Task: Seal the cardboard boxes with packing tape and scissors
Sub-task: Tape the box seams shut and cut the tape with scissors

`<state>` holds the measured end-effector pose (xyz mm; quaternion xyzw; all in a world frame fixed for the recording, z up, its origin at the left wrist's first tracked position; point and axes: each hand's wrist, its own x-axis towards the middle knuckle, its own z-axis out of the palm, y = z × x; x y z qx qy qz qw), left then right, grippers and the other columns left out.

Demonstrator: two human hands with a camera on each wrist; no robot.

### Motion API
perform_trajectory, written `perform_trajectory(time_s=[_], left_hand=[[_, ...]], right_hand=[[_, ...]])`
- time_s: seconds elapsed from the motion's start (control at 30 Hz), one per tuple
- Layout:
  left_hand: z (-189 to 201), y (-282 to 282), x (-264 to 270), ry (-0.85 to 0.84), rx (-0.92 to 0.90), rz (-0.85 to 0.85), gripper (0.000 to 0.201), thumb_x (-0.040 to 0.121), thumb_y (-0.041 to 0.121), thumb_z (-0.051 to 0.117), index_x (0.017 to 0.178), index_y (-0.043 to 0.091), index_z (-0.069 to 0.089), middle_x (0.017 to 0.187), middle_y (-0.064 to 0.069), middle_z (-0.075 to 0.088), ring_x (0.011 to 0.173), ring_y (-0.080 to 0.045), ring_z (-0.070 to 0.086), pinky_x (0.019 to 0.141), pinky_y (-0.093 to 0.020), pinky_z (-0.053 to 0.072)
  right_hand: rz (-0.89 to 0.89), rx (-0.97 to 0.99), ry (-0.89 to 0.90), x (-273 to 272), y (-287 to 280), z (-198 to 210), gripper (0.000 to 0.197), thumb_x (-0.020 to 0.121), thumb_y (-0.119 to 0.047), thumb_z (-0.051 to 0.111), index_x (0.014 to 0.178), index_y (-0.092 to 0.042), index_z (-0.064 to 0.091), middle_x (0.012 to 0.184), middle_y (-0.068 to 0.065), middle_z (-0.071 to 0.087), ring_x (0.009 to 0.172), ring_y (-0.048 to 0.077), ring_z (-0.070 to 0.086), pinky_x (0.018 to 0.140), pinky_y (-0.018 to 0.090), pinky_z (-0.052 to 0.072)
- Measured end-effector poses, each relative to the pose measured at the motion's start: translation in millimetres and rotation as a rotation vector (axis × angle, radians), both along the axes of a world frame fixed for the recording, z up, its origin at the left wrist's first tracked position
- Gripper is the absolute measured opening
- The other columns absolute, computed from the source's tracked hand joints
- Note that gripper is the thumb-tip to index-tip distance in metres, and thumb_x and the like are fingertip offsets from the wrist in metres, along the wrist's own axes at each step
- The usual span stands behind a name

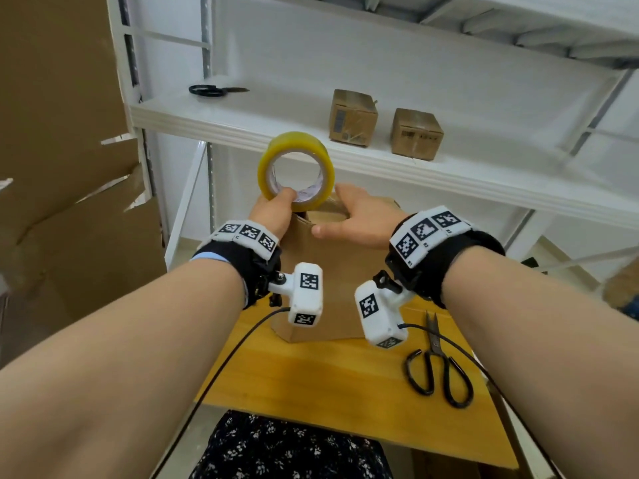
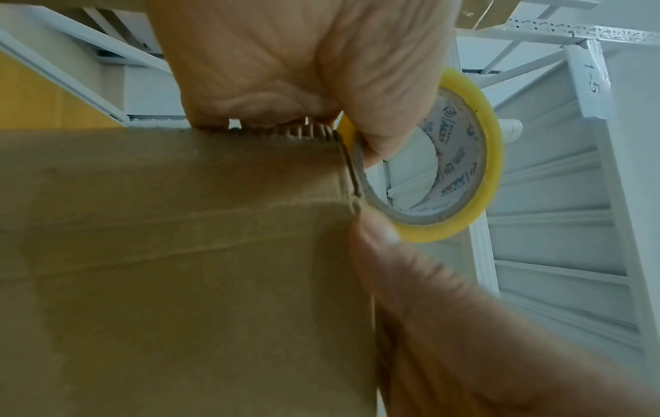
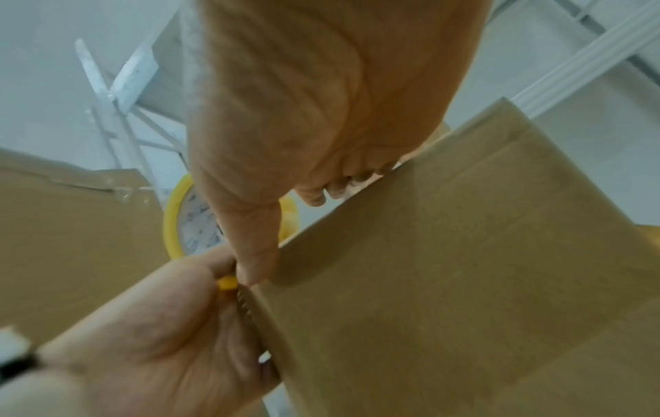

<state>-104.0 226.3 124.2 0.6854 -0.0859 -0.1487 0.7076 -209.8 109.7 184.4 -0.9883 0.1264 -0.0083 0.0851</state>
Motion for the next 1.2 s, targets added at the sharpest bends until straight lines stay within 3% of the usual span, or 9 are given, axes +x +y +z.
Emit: perform_trajectory(time_s=[0.1,0.33,0.47,0.57,0.67,0.77,0.93,1.03,1.2], left_hand=[[3.1,2.0,-7.0,-0.001,0.024,0.036,0.038,0.064,0.047,0.049,0.083,0.017,0.064,0.079,-0.009,0.062,0.079,-0.03,0.06,0.075,-0.041,0.047],[8.3,9.6,-9.4,-0.026,0.083,0.073,0.027,0.08,0.043,0.056,0.085,0.018,0.062,0.082,-0.007,0.061,0.08,-0.027,0.057,0.077,-0.036,0.044],[12.0,13.6,-14.3,0.017,0.101,0.09,0.065,0.071,0.055,0.063,0.12,0.016,0.05,0.105,-0.008,0.062,0.096,-0.028,0.061,0.092,-0.047,0.05],[23.2,18.8,-12.4,-0.029,0.07,0.136,0.058,0.079,0.041,0.069,0.122,0.017,0.037,0.093,0.0,0.053,0.09,-0.022,0.056,0.089,-0.041,0.05],[36.6,24.0,-9.0,-0.135,0.143,0.167,0.054,0.087,0.028,0.066,0.129,0.016,0.034,0.094,-0.002,0.052,0.089,-0.024,0.054,0.079,-0.037,0.045],[48.6,23.9,-11.7,-0.163,0.16,0.148,0.056,0.088,0.025,0.064,0.133,0.014,0.032,0.104,-0.005,0.05,0.092,-0.025,0.051,0.08,-0.034,0.037],[58.7,25.8,-18.1,-0.266,0.14,0.296,0.064,0.074,0.026,0.065,0.131,0.023,0.037,0.129,-0.008,0.045,0.114,-0.028,0.047,0.095,-0.041,0.04],[64.2,27.4,-23.5,-0.463,0.125,0.424,0.053,0.072,0.027,0.062,0.122,0.022,0.043,0.124,-0.002,0.046,0.112,-0.022,0.043,0.095,-0.036,0.039],[75.9,22.5,-41.1,-0.686,0.108,0.4,0.033,0.077,0.023,0.056,0.108,0.021,0.045,0.107,0.003,0.048,0.098,-0.017,0.046,0.084,-0.028,0.04]], right_hand=[[0.048,0.031,-0.011,3.0,12.3,-7.0,0.071,0.09,-0.056,0.06,0.149,-0.023,0.039,0.149,0.005,0.045,0.132,0.024,0.047,0.107,0.036,0.039],[0.035,-0.05,0.066,10.0,20.5,-6.7,0.073,0.086,-0.059,0.063,0.147,-0.027,0.04,0.147,0.002,0.048,0.123,0.025,0.053,0.102,0.037,0.044],[0.016,-0.038,0.109,7.4,21.8,2.3,0.079,0.083,-0.06,0.065,0.149,-0.028,0.036,0.149,0.001,0.046,0.127,0.024,0.051,0.107,0.04,0.043],[-0.038,0.111,-0.03,-2.8,13.4,9.9,0.08,0.088,-0.048,0.069,0.153,-0.021,0.031,0.154,0.003,0.041,0.137,0.023,0.044,0.106,0.03,0.035],[-0.095,0.104,-0.041,-11.4,2.0,14.4,0.088,0.089,-0.048,0.067,0.157,-0.017,0.022,0.16,0.004,0.031,0.144,0.024,0.034,0.115,0.037,0.03],[-0.114,0.085,-0.003,-17.4,-2.6,15.4,0.083,0.088,-0.047,0.068,0.156,-0.02,0.028,0.156,0.002,0.039,0.141,0.024,0.04,0.115,0.04,0.034],[-0.094,0.11,-0.063,-26.5,-0.1,20.7,0.067,0.093,-0.028,0.063,0.153,-0.021,0.036,0.153,0.002,0.044,0.137,0.024,0.044,0.11,0.035,0.036],[-0.122,0.132,-0.141,-31.5,-3.3,24.2,0.059,0.093,-0.018,0.058,0.15,-0.02,0.042,0.152,0.001,0.045,0.138,0.022,0.043,0.111,0.033,0.035],[-0.172,0.165,-0.262,-42.6,-11.6,22.2,0.047,0.093,-0.011,0.055,0.14,-0.018,0.057,0.141,0.001,0.058,0.129,0.019,0.053,0.106,0.03,0.04]])
